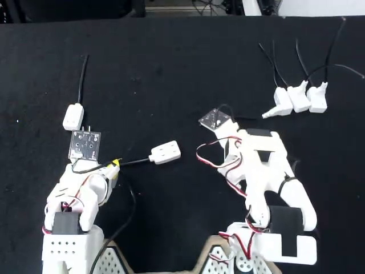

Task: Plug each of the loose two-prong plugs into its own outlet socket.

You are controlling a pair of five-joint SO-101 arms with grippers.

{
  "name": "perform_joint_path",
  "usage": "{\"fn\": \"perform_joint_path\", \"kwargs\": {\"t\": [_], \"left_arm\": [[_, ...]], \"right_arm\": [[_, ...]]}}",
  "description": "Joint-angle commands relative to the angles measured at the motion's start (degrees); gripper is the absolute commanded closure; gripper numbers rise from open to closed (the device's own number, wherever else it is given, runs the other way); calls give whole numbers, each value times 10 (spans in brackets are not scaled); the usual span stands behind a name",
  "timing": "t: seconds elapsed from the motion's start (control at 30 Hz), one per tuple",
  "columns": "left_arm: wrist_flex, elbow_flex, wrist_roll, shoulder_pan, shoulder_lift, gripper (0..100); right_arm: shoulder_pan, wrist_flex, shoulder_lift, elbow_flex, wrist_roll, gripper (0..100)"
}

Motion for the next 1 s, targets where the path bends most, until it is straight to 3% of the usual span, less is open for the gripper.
{"fn": "perform_joint_path", "kwargs": {"t": [0.0,0.17,0.33,0.43,0.63,0.8,0.97], "left_arm": [[-10,-7,-4,2,-4,784],[-10,-11,-4,2,-4,784],[-10,-14,0,0,-4,784],[-26,-12,4,1,-4,784],[-88,-17,85,-2,-4,784],[-124,-28,145,3,-4,779],[-134,-23,191,6,-4,779]], "right_arm": [[3,40,-22,-30,0,988],[-50,178,-138,-87,-47,988],[-194,166,-280,-33,-113,988],[-292,83,-337,24,-188,988],[-440,-137,-350,137,-273,988],[-476,-273,-352,196,-354,987],[-476,-403,-352,260,-389,987]]}}
